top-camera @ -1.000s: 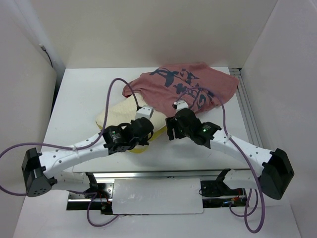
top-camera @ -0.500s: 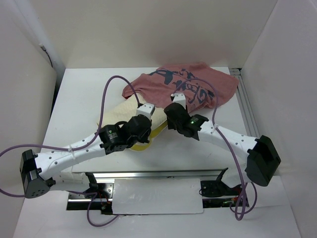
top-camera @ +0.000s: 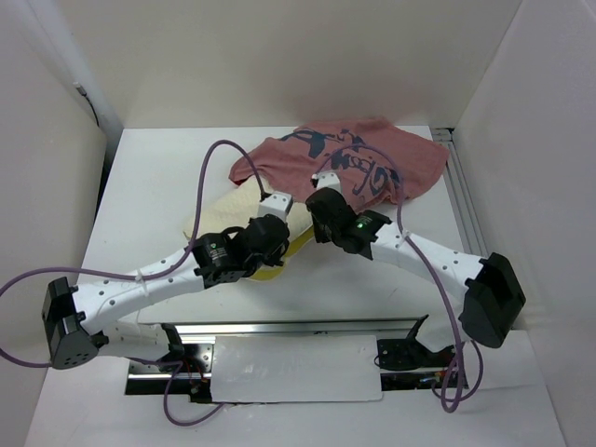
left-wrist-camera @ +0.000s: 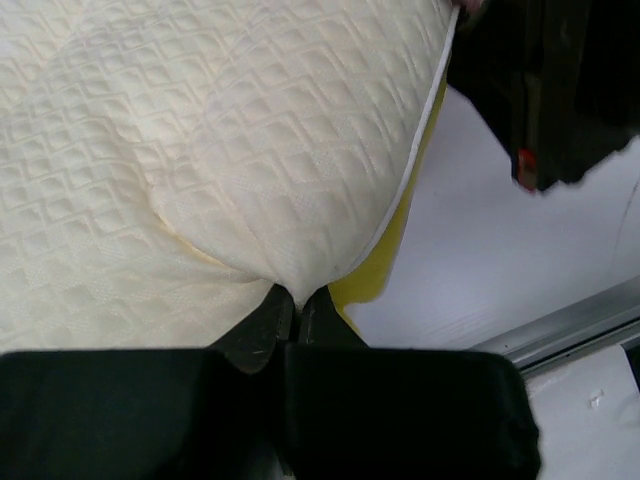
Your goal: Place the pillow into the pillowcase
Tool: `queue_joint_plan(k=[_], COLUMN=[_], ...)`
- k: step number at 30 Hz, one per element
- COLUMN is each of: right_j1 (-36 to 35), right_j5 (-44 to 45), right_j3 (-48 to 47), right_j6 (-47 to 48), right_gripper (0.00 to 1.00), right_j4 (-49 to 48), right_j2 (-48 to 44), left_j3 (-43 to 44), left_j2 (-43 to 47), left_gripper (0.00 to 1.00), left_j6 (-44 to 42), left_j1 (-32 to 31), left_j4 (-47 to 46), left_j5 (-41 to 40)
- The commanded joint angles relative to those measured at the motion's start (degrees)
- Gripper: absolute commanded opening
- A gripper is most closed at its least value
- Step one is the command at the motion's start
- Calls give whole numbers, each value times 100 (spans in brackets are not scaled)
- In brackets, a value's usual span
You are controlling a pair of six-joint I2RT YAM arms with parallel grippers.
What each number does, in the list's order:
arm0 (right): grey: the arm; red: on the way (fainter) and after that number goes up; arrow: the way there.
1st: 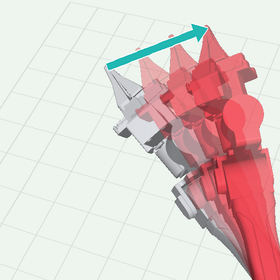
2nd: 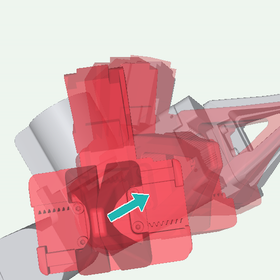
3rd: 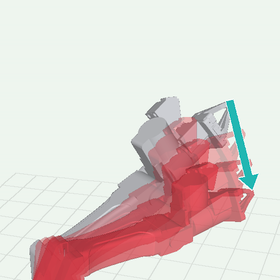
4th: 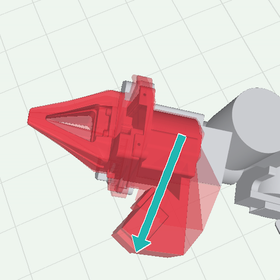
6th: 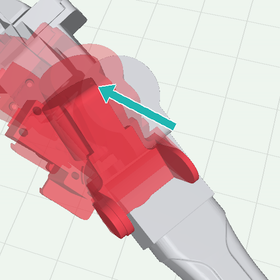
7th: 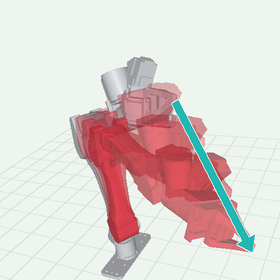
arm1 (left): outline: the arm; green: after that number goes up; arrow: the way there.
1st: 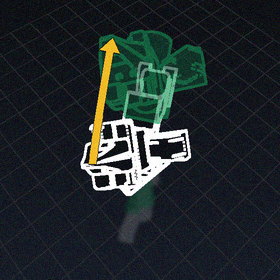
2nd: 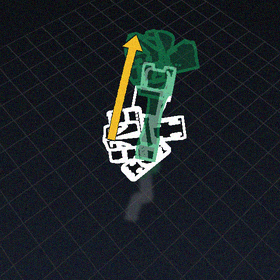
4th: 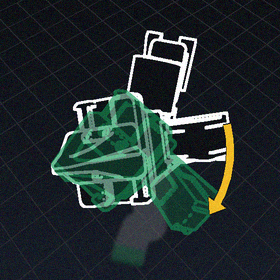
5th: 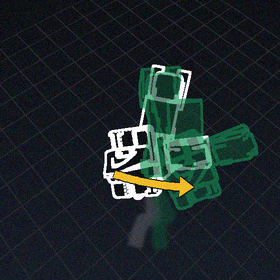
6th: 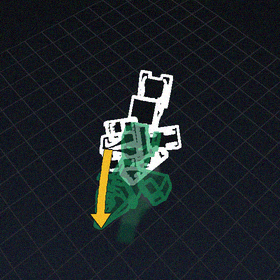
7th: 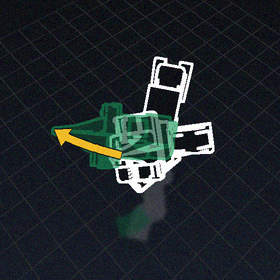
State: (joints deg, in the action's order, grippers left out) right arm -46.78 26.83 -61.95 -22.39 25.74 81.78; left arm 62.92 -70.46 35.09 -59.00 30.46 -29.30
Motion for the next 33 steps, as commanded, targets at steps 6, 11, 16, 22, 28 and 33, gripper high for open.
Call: queue_joint_plan(k=[6,11,16,22,28,33], right_j1=[-892,-1017,-1017,-1017,-1017,-1017], right_j5=[-3970,-5440,-7364,-6290,-5234,-3573], right_j3=[-423,-116,16,246,34,0], right_j6=[947,1175,1457,1422,1781,1580], right_gripper=[0,0,0,0,89,100], right_j4=[-234,-947,-1780,-1644,96,98], right_j2=[-1347,-2157,-2403,-2527,-2052,-2104], left_j3=[985,1206,1153,829,-155,-157], left_j2=[-364,-364,-530,-750,154,743], left_gripper=[0,0,0,0,76,99], left_j6=[367,481,832,1246,1385,1737], left_j1=[-24,82,135,187,187,248], left_j4=[-1103,-1306,-1402,-1059,-358,758], left_j5=[-840,-1068,-1139,-569,443,-119])
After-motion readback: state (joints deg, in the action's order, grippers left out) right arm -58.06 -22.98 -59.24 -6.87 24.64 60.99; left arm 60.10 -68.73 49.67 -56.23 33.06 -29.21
